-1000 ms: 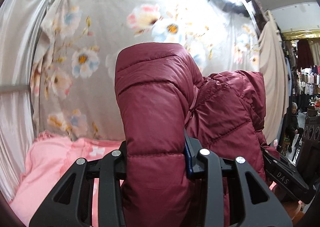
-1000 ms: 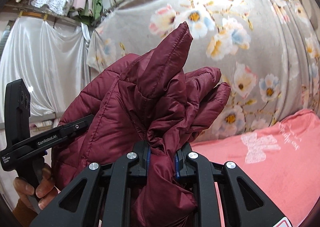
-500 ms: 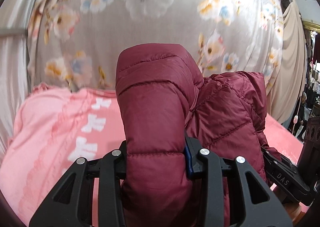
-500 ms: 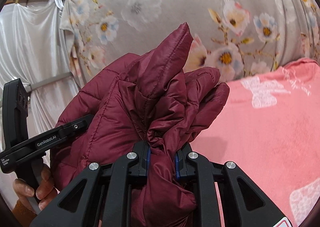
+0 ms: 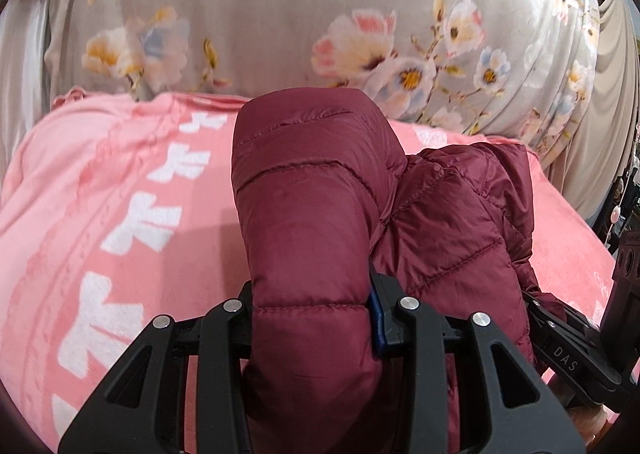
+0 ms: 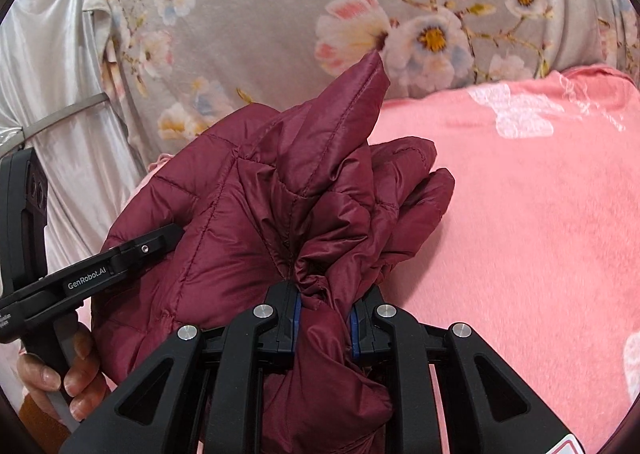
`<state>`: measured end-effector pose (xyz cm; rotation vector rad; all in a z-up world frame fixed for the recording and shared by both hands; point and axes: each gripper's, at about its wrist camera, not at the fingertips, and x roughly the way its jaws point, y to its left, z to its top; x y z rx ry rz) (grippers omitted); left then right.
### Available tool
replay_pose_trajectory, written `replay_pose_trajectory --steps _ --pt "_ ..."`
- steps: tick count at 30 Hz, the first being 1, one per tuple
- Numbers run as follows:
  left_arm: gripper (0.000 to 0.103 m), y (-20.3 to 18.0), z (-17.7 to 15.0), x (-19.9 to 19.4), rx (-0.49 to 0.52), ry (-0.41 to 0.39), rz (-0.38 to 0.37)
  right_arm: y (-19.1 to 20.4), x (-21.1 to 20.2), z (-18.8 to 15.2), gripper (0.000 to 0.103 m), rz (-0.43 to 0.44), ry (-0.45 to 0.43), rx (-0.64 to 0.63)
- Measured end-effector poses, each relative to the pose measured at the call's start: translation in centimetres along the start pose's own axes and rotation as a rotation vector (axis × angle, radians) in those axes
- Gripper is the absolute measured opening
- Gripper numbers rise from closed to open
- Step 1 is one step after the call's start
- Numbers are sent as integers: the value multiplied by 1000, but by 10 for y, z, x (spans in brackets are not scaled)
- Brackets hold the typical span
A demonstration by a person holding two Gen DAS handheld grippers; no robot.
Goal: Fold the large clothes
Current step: 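Hold the lifted maroon bundle with both grippers and flip it over, then lower the bundle onto the pink blanket and open both grippers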
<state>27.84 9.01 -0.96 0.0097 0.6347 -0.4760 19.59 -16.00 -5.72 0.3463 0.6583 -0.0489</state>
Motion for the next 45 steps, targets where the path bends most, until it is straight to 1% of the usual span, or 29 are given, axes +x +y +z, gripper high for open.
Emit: replay_pose_trajectory --steps 3,6,10,14,19,22,23,24,27,30,32,33,35,37,38,39,40,41,43,45 --pt "35 2 -7 5 6 -3 8 -5 3 0 18 4 13 22" --pt "36 5 -7 8 -8 -4 -2 -8 8 -1 18 -3 39 37" --pt "38 9 -10 14 -9 4 4 -13 13 -3 18 -11 79 57" --pt "40 13 -15 18 -21 20 -1 -11 18 -5 19 -43 121 42" --pt "43 17 -19 22 -24 31 4 -8 22 -6 21 -77 151 26" --pt "44 17 -20 23 -21 36 10 -5 25 -7 24 -102 172 10" --pt "45 17 -20 23 -20 39 14 -5 25 -8 27 -105 176 8" --pt "46 17 -21 24 -20 42 17 -5 25 -8 29 -108 179 6" --pt "51 19 -22 26 -31 54 28 -5 17 -6 34 -118 179 -6" --pt "57 23 -22 21 -56 68 38 -5 -6 -4 37 -117 158 -3" --pt "61 24 -21 9 -67 70 51 -3 -24 -4 40 -126 127 -26" --pt "64 24 -20 1 -65 61 67 1 -35 -4 40 -131 108 -52" --pt "66 22 -17 -17 -48 38 93 8 -52 -5 40 -145 72 -95" --pt "67 17 -12 -36 -29 17 125 18 -65 -4 36 -133 48 -122" --pt "67 15 -10 -43 -23 13 141 22 -68 -3 28 -124 47 -130" --pt "68 10 -7 -52 -17 6 165 29 -69 -2 17 -123 53 -147" --pt "73 5 -3 -58 -13 4 188 35 -67 -3 13 -129 63 -167" --pt "74 1 -1 -62 -13 7 205 41 -65 -4 8 -139 72 -186" --pt "74 -8 4 -65 -13 34 232 51 -60 -9 6 -159 89 -224" --pt "74 -13 5 -64 -25 72 238 55 -53 -18 4 -179 116 -246"
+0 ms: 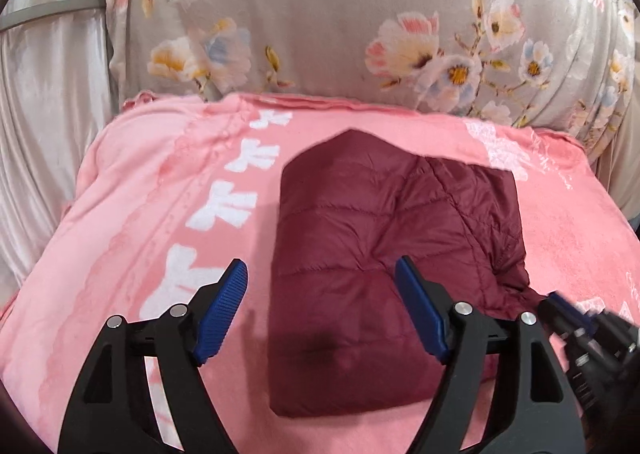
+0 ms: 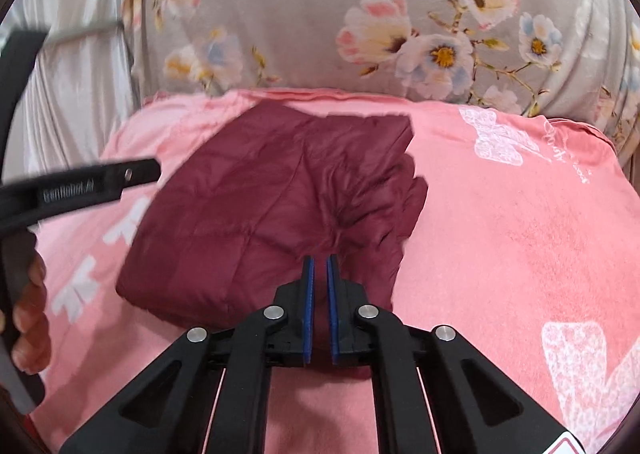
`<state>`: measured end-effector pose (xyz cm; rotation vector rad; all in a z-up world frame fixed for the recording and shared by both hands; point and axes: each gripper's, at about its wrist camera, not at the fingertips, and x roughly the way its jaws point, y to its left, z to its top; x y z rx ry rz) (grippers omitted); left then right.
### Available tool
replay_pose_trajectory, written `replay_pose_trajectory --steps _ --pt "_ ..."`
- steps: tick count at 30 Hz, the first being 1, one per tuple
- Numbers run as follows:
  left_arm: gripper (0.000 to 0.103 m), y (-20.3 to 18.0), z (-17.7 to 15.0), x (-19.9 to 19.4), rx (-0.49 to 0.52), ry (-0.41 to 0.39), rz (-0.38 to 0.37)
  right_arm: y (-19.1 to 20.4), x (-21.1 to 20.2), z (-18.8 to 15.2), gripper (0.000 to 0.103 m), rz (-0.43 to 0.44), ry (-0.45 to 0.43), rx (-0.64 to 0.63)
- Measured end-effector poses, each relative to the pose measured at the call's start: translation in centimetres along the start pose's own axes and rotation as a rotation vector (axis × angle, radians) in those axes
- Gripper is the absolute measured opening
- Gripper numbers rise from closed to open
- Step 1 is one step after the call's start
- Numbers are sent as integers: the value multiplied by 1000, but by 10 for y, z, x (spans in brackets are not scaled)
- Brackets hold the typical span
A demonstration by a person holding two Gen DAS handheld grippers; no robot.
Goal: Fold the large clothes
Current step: 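Lower the bundle onto the pink blanket and open both grippers, then press the folded bundle flat with both grippers to square its edges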
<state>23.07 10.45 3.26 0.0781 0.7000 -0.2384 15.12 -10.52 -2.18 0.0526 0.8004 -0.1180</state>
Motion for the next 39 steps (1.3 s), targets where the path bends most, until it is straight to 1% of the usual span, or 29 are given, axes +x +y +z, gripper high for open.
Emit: replay_pose_trajectory --steps 2,4,6,9,12,17,22,33,38,39 --pt "74 -5 -4 4 -3 22 13 2 5 -8 4 -1 23 1" --pt "74 -9 -11 11 12 42 50 2 12 -14 4 -8 50 4" --pt "74 -10 -18 19 14 73 63 4 16 -19 3 -15 65 -2" --pt "74 -9 -30 32 -5 119 58 5 24 -23 2 -24 91 -10" --pt "74 -7 -39 39 -14 139 52 5 32 -28 0 -32 113 -8" --pt "75 -5 -46 46 -22 151 44 5 39 -33 0 -33 136 -3" --pt "77 -8 -52 53 -14 147 59 3 44 -36 0 -20 154 13" --pt "78 -10 -58 59 -14 138 73 1 47 -35 0 -13 166 18" --pt "80 -10 -60 60 -25 139 72 -6 44 -34 0 22 161 47" --pt "80 -9 -59 61 -29 142 67 -7 42 -33 1 28 158 54"
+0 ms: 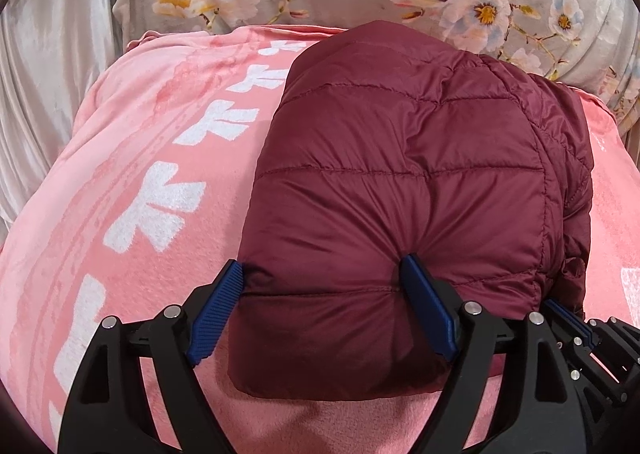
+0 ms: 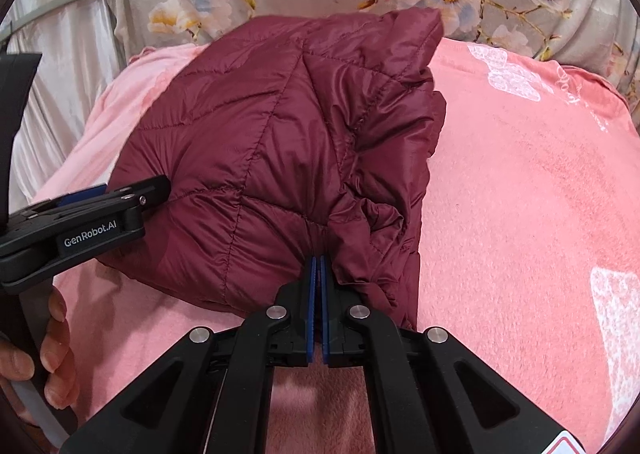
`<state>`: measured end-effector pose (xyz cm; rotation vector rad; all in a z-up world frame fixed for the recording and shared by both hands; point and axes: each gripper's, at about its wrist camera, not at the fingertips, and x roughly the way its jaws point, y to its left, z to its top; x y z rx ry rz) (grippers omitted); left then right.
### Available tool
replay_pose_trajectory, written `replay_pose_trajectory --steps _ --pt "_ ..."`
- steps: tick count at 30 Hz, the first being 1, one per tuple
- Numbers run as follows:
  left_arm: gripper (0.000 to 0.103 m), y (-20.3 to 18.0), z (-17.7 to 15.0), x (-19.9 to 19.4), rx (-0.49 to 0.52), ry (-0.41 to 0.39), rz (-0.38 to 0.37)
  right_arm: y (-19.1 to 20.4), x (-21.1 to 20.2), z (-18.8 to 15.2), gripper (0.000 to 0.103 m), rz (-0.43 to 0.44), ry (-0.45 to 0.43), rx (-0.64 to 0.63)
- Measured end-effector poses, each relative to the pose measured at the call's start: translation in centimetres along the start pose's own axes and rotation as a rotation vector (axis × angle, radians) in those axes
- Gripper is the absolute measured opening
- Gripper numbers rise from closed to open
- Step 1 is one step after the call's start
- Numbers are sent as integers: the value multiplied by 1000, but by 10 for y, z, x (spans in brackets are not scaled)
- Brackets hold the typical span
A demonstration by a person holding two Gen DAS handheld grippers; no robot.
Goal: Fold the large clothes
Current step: 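Press the folded bundle flat with both grippers to square its edges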
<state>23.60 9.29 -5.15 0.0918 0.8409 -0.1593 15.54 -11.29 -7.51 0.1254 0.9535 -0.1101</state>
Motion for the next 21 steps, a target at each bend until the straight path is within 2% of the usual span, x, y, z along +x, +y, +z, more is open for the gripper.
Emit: replay_pose_trajectory --steps 5,9,13,16,21 --pt "78 15 5 -13 -46 28 -62 -11 -27 -2 11 43 -17 69" --pt "78 32 7 -38 -74 -17 -58 -25 -45 1 12 68 -24 137" --pt "78 46 13 -54 -103 -46 -51 -29 -58 25 13 61 -77 149" --pt "78 56 28 -60 -137 -69 -36 -21 -57 48 13 42 -119 110" --pt "79 54 47 -55 -137 -70 -15 -17 -31 74 13 -8 -128 77"
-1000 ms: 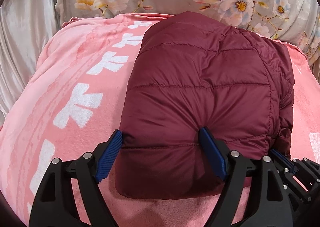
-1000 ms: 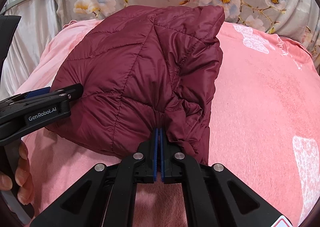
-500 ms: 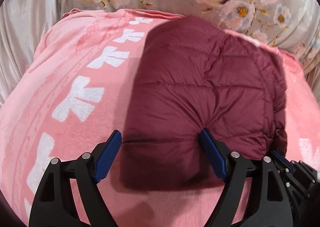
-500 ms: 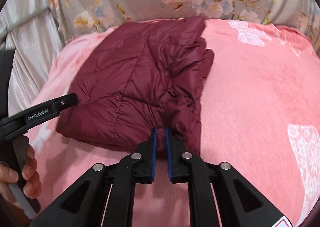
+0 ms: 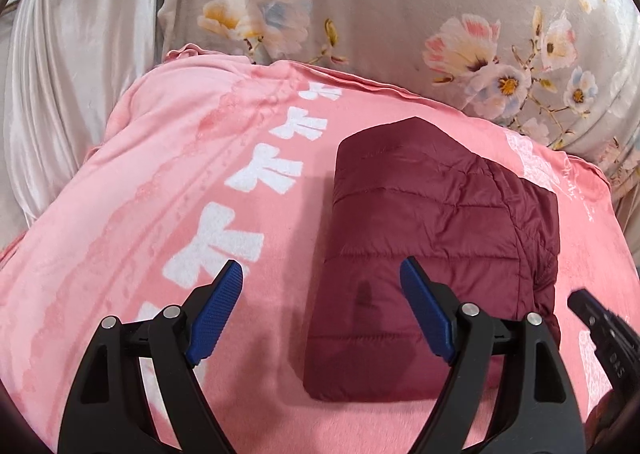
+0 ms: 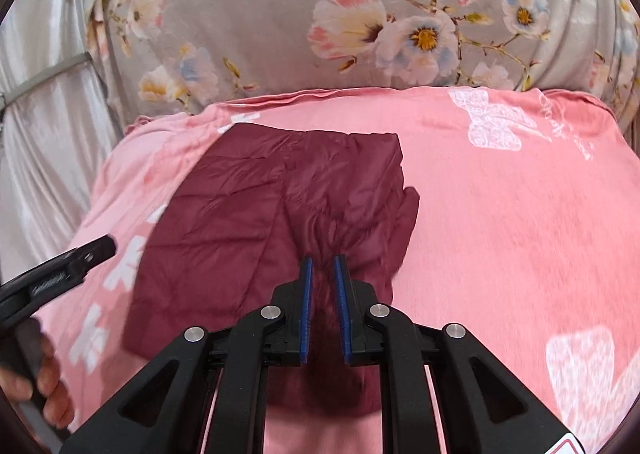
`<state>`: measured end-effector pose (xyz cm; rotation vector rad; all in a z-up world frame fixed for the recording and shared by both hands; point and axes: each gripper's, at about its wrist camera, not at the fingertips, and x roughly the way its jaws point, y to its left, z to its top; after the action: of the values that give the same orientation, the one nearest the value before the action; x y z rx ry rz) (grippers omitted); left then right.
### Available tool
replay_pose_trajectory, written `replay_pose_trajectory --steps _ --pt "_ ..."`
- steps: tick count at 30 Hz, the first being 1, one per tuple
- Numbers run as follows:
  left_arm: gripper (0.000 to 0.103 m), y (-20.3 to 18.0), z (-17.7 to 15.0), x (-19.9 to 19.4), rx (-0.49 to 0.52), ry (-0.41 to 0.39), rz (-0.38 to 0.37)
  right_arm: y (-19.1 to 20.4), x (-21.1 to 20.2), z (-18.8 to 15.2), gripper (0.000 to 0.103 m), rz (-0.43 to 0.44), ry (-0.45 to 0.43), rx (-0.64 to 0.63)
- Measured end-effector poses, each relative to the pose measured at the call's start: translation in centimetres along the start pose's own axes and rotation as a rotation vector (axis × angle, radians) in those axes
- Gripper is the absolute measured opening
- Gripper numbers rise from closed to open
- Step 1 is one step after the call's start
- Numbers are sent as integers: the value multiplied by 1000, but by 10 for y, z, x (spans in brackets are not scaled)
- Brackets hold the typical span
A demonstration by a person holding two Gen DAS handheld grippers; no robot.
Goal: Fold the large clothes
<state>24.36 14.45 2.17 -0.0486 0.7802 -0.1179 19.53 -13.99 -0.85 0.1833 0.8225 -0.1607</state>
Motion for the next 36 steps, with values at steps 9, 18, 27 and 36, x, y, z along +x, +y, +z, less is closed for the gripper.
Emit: replay_pose_trajectory --steps 9,18,27,36 --pt "79 -16 -8 23 39 46 2 -9 16 0 13 -54 32 -8" --pt "93 -35 -52 -17 110 -39 19 1 -59 -71 45 -111 -76 -97" --pt "95 -57 -127 -44 119 -82 34 -7 -86 -126 51 -141 -73 -75" --pt "95 -60 -154 -53 94 -91 66 0 -87 -153 51 -157 -63 -106"
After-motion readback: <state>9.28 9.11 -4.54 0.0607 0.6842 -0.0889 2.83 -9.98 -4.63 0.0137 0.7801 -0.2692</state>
